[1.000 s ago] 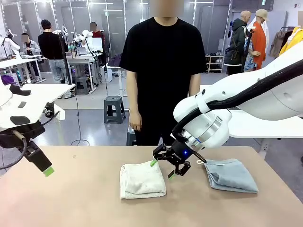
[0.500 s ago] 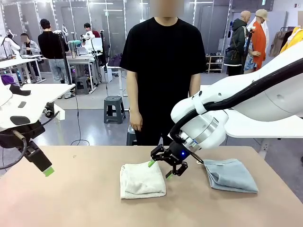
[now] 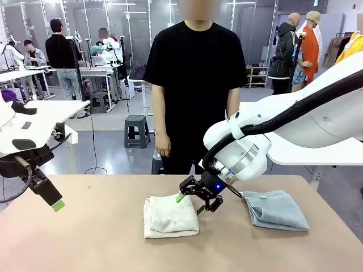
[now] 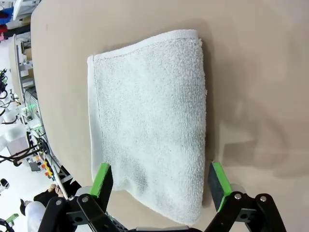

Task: Fold the towels and place them in the basket.
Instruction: Stack the folded Towel with hook on the right side of the table.

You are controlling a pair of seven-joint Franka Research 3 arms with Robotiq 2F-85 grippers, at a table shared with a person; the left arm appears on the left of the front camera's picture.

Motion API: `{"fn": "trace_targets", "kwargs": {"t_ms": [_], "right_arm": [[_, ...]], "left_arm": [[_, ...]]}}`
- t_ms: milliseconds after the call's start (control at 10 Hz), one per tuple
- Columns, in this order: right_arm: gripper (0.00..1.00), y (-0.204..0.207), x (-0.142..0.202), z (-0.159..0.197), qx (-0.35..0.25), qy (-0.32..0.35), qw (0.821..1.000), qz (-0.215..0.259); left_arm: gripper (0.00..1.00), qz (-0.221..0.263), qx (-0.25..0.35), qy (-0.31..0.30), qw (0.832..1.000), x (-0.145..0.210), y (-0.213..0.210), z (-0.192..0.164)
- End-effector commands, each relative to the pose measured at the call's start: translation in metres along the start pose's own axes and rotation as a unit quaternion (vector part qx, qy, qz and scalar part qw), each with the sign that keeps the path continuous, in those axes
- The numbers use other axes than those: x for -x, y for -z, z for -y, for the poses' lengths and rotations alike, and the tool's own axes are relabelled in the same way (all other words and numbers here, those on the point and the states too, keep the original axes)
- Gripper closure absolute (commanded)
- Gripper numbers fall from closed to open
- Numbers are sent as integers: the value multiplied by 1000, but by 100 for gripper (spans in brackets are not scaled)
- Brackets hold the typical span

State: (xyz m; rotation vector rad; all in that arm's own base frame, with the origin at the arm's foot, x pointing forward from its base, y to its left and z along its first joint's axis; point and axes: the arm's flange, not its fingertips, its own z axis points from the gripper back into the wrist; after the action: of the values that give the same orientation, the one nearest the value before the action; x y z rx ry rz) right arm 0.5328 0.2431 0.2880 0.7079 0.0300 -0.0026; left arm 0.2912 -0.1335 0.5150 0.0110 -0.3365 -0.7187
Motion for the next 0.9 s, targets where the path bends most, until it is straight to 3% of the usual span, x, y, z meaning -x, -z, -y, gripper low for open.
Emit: {"fn": "trace_targets", "kwargs": {"t_ms": [0, 700, 800], "right_arm": [[0, 9, -4, 2, -15, -17, 1000, 7], [0, 27, -6, -3, -11, -40, 999, -4], [32, 25, -5, -3, -11, -42, 999, 0]], "left_arm": [[0, -4, 3, -8, 1000, 1, -1, 2], [0, -4, 3, -8, 1000, 1, -1, 2], [0, -4, 3, -8, 1000, 1, -1, 2]]}}
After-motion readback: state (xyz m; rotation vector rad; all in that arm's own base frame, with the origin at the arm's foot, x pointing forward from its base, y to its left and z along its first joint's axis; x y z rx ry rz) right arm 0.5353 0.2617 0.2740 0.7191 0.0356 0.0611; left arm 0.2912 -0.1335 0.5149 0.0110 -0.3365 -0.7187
